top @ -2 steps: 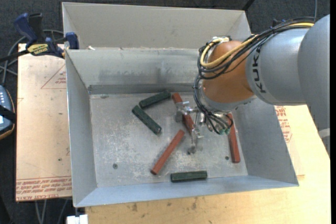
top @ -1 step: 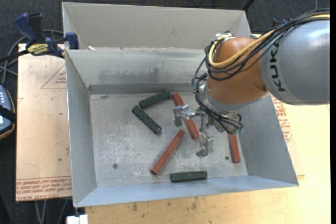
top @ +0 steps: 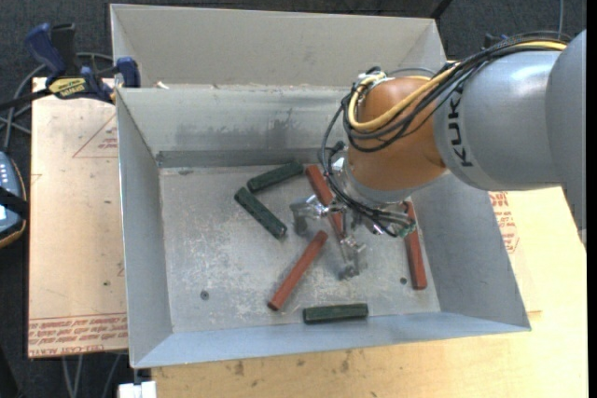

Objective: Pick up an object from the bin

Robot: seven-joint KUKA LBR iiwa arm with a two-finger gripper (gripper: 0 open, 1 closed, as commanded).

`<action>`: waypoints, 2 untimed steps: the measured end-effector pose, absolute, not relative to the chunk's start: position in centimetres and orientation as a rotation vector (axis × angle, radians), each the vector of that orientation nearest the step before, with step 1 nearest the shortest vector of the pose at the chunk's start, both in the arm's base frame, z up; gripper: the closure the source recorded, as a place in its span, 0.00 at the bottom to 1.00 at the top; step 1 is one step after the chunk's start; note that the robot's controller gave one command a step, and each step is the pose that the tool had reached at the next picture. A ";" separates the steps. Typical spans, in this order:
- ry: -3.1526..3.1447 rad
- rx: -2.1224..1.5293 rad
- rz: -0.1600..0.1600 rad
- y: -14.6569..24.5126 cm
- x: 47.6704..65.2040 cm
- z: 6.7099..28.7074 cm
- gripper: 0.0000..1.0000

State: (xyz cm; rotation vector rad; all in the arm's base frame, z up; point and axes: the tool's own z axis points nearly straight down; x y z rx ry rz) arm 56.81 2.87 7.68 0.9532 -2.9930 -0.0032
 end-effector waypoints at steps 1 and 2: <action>-2.995 0.952 -0.003 2.8 56.9 7.8 1.00; -3.003 0.965 0.003 3.5 58.7 24.7 1.00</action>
Offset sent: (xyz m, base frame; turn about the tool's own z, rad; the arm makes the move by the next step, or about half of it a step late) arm 0.0000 0.0000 0.0000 0.0000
